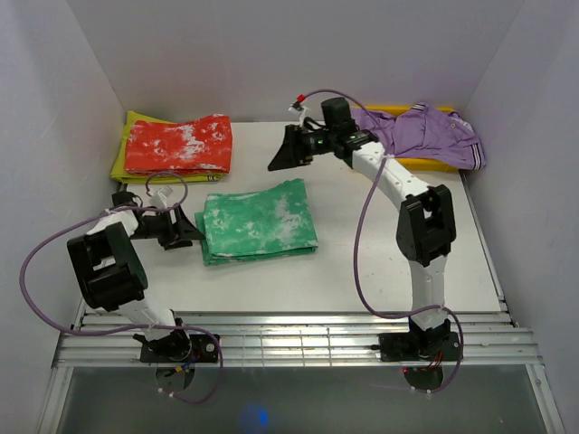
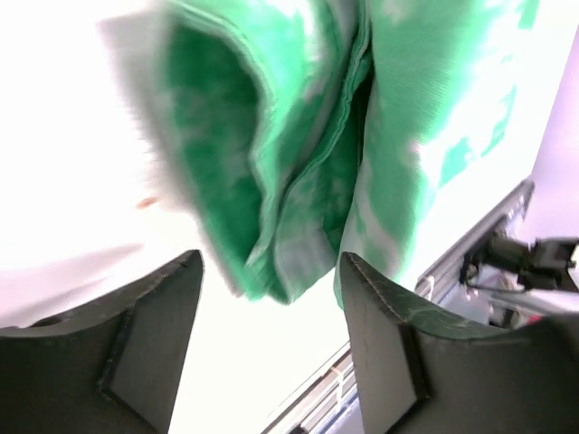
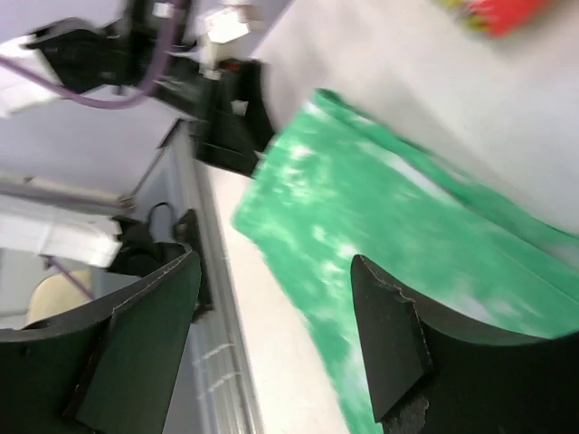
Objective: Fold and stack the trousers
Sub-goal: Fold the trousers
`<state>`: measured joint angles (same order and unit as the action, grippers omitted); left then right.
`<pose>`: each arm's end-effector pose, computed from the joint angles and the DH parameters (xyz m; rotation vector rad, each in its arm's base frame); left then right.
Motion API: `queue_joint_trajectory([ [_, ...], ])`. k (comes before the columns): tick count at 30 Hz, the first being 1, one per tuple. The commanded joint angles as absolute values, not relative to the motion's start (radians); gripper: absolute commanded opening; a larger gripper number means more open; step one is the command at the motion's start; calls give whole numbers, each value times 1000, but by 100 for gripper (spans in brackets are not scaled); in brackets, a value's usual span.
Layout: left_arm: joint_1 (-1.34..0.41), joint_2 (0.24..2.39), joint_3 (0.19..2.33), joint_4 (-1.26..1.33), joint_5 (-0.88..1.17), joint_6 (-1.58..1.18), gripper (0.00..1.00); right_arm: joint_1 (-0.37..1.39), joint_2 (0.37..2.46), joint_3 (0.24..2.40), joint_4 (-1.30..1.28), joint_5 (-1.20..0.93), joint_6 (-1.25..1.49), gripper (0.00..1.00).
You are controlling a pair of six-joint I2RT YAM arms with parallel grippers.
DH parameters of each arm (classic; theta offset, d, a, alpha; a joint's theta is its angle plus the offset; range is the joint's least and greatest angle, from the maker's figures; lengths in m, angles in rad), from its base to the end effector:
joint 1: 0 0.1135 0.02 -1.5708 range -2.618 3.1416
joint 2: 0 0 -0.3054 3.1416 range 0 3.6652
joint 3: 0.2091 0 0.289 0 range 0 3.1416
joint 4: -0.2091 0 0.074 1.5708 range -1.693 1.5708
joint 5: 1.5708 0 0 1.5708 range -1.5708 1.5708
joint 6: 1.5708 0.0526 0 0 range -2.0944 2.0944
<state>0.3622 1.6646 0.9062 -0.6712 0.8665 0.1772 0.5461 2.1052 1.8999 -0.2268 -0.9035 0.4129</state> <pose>0.3044 0.0725 0.1597 -0.1535 2.5645 -1.0964 0.4582 0.3268 0.3328 -0.7723 2.0049 1.4892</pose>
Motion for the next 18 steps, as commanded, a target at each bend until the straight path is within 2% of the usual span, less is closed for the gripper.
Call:
queue_joint_trajectory([
  [1, 449, 1546, 1007, -754, 865, 251, 72, 415, 2020, 1824, -431, -835, 186, 73],
  [4, 456, 1497, 1077, -827, 905, 317, 69, 326, 1984, 1731, -500, -805, 105, 72],
  [7, 405, 1485, 1121, -834, 884, 256, 69, 282, 1971, 1645, -523, -795, 34, 72],
  [18, 239, 1542, 1137, -798, 759, 83, 59, 282, 2085, 1572, -469, -857, 5, 65],
])
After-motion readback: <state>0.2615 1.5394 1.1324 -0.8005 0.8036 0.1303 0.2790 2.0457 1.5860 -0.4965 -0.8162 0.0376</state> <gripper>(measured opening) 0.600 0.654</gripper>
